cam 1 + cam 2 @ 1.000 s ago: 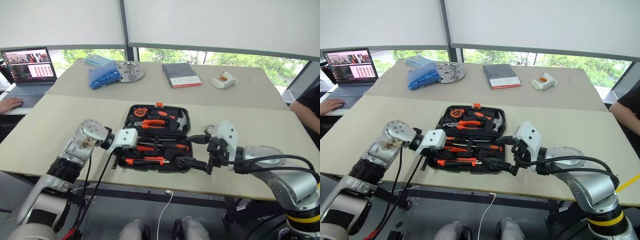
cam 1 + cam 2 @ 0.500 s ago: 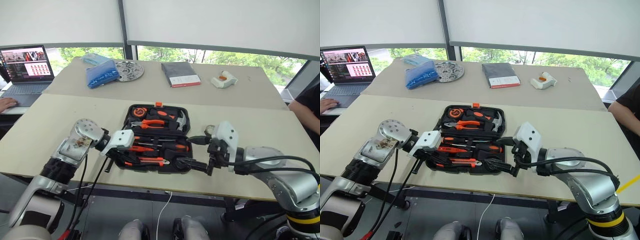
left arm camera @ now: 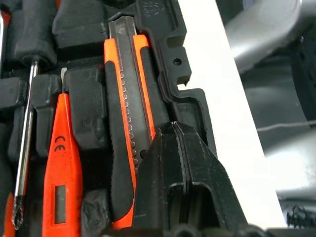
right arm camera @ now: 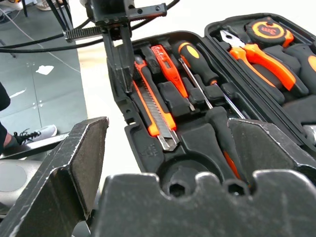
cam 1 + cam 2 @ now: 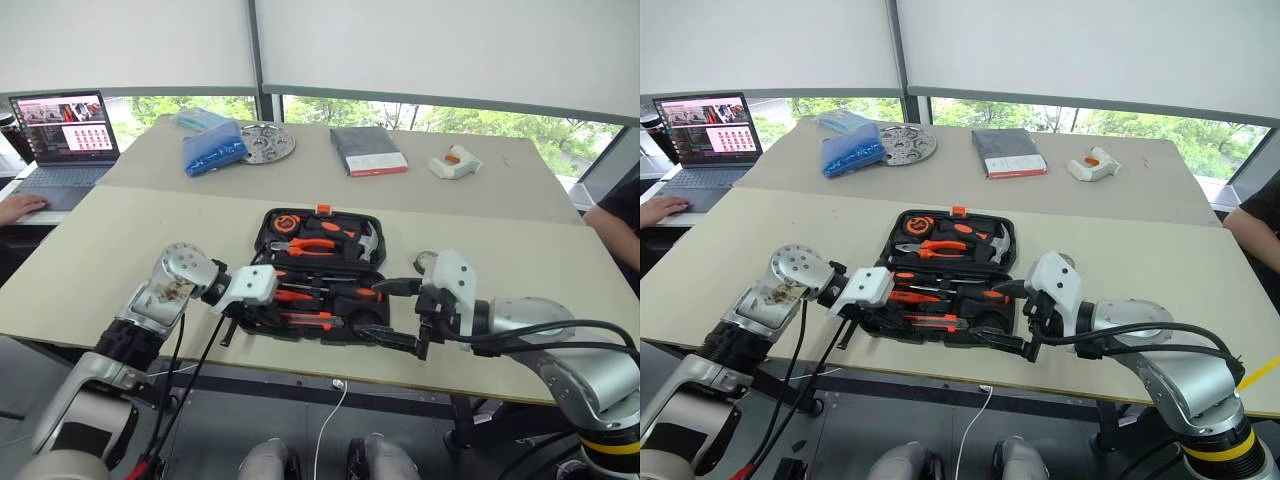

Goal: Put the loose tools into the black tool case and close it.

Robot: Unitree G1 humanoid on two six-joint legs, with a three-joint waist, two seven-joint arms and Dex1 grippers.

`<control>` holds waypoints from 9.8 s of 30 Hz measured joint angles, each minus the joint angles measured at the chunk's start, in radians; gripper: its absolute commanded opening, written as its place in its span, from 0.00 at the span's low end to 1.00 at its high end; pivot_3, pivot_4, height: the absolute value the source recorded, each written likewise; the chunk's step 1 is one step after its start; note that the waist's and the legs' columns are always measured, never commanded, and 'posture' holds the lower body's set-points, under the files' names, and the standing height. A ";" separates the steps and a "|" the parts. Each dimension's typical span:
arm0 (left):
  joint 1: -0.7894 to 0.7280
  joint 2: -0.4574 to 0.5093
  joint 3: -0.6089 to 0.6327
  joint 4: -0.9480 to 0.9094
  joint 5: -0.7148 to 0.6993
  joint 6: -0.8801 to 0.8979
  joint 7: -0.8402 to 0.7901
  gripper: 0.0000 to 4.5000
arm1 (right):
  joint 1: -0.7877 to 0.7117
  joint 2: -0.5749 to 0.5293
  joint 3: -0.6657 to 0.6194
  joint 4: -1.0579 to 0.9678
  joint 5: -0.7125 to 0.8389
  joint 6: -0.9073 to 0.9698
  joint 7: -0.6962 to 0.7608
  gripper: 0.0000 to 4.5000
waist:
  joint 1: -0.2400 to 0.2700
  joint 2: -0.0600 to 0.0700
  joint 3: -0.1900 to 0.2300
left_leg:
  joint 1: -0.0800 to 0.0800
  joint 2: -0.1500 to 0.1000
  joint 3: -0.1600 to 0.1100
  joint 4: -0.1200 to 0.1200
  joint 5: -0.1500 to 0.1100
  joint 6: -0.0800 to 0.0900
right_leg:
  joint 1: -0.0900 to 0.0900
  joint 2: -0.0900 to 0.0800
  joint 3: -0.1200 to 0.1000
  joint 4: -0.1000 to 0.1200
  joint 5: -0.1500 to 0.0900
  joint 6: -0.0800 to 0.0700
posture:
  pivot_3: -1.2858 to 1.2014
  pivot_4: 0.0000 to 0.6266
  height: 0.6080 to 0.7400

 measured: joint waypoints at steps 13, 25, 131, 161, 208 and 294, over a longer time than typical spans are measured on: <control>-0.065 0.058 0.337 -0.146 -0.352 0.403 0.090 0.98 | 0.045 -0.241 -0.203 0.191 0.011 -0.037 0.191 1.00 | -0.012 -0.003 0.003 | -0.005 -0.001 -0.002 0.003 -0.001 0.002 | -0.001 0.002 0.000 -0.003 -0.001 0.001 | 0.52 0.24 0.84; 0.059 0.110 0.278 -0.314 -0.355 0.405 0.108 1.00 | -0.383 -0.013 0.194 0.933 -0.455 -0.351 0.134 0.88 | -0.036 -0.004 0.007 | -0.002 -0.001 -0.001 0.000 0.004 -0.005 | -0.002 0.002 0.002 0.001 -0.001 0.001 | 0.52 0.24 0.84; -0.262 -0.013 0.322 0.411 -0.117 0.549 0.334 0.86 | -0.157 -0.069 -0.175 0.468 -0.204 0.083 0.183 0.85 | -0.020 -0.006 0.011 | -0.007 0.001 -0.005 0.009 0.003 0.000 | 0.001 0.002 -0.001 0.003 0.002 0.005 | 0.52 0.24 0.84; -0.480 -0.224 0.365 0.874 -0.040 0.519 0.560 0.00 | -0.571 0.223 -0.034 1.083 -0.323 0.109 -0.046 0.01 | -0.058 -0.005 0.010 | -0.005 -0.009 -0.002 0.010 0.005 0.001 | -0.002 -0.009 0.002 0.017 0.001 0.006 | 0.52 0.24 0.84; -0.014 0.044 0.391 0.143 -0.186 0.164 0.510 0.39 | 0.485 -0.116 -0.218 0.026 -0.125 -0.366 0.151 0.04 | 0.014 -0.006 0.010 | -0.001 -0.010 -0.004 -0.004 0.003 0.000 | 0.004 -0.004 0.003 0.000 0.002 0.011 | 0.52 0.24 0.84; -0.304 -0.306 -0.076 0.403 0.167 -0.411 0.247 0.02 | 0.109 0.046 0.008 0.372 -0.360 -0.255 -0.002 0.00 | -0.010 -0.004 0.004 | -0.011 -0.012 -0.006 0.012 0.003 0.018 | 0.003 -0.011 0.003 0.000 0.006 0.018 | 0.52 0.24 0.84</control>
